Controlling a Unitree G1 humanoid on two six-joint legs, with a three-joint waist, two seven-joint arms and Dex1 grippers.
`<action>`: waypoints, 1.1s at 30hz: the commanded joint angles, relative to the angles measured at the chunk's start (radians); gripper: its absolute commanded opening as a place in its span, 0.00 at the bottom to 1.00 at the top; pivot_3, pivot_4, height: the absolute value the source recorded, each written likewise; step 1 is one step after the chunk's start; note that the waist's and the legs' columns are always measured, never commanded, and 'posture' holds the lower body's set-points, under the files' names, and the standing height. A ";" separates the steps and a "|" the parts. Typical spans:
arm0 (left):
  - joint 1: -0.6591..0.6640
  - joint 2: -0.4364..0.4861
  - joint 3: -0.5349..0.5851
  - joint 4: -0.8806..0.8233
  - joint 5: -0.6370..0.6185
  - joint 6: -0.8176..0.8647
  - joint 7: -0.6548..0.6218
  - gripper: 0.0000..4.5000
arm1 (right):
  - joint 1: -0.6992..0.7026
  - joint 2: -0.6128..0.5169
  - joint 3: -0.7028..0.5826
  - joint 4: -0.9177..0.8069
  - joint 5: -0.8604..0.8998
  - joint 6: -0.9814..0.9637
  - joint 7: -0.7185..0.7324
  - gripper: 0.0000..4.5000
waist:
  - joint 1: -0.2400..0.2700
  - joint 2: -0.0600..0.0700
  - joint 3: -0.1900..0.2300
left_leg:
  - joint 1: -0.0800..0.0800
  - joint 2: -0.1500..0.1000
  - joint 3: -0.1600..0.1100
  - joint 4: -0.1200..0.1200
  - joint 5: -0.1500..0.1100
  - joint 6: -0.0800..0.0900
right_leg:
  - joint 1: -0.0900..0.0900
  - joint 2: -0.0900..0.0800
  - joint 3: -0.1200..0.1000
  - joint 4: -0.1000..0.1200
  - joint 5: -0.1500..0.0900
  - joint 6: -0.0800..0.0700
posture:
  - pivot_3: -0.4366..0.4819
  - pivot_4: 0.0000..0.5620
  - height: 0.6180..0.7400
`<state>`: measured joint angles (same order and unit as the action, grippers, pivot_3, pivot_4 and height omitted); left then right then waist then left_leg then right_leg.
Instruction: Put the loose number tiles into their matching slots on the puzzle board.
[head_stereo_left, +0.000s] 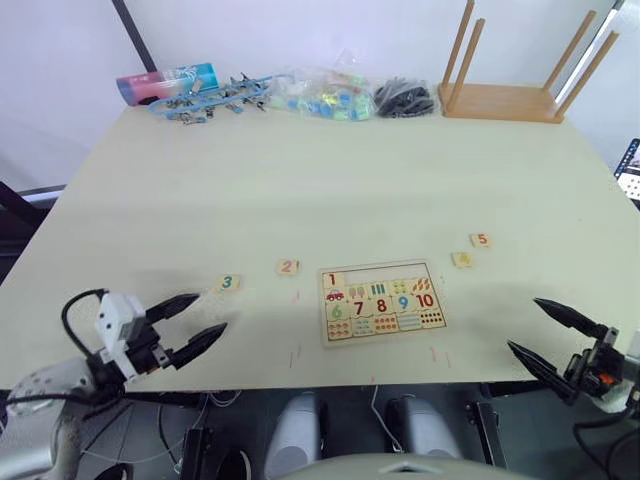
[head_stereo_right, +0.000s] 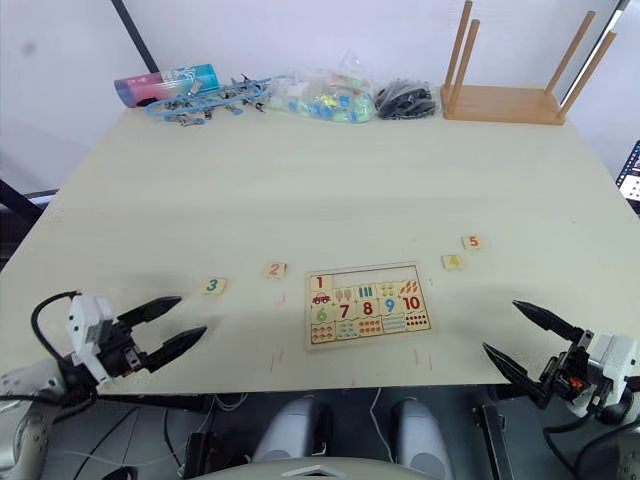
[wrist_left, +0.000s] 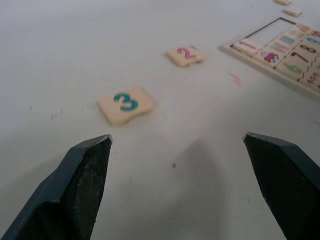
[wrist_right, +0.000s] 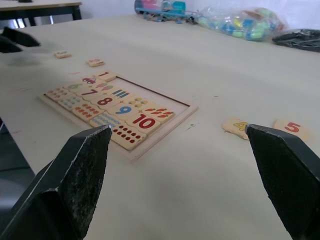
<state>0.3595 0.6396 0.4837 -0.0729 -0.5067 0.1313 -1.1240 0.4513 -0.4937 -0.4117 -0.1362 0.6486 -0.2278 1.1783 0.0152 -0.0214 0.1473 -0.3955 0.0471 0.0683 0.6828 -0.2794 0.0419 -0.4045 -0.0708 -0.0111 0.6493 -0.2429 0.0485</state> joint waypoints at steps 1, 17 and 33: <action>0.016 -0.002 0.049 -0.031 -0.022 -0.029 0.024 0.99 | 0.014 0.009 -0.025 -0.041 0.002 -0.026 -0.018 1.00 | 0.000 -0.001 -0.001 | 0.000 0.000 0.000 0.000 0.000 0.000 | 0.000 0.000 0.000 0.000 0.000 0.000 | 0.48 0.27 0.98; 0.053 -0.039 0.028 -0.085 -0.024 -0.037 0.088 0.99 | 0.064 0.038 -0.071 -0.072 -0.006 -0.022 -0.140 1.00 | -0.001 0.000 -0.004 | 0.000 0.001 0.002 -0.001 -0.001 0.001 | 0.000 0.000 0.000 -0.002 0.000 0.000 | 0.48 0.27 0.98; 0.068 -0.068 0.005 -0.094 -0.011 -0.065 0.106 0.99 | 0.052 0.055 -0.071 -0.028 -0.013 -0.018 -0.187 1.00 | -0.001 0.000 -0.004 | 0.000 0.001 0.002 -0.001 -0.001 0.001 | -0.001 -0.001 0.000 -0.003 0.000 0.000 | 0.48 0.27 0.98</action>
<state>0.4283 0.5645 0.4815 -0.1481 -0.5130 0.0842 -1.0183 0.5034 -0.4355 -0.4512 -0.1580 0.6309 -0.2248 0.9918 0.0146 -0.0216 0.1435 -0.3954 0.0480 0.0703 0.6820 -0.2804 0.0430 -0.4053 -0.0715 -0.0107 0.6465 -0.2429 0.0483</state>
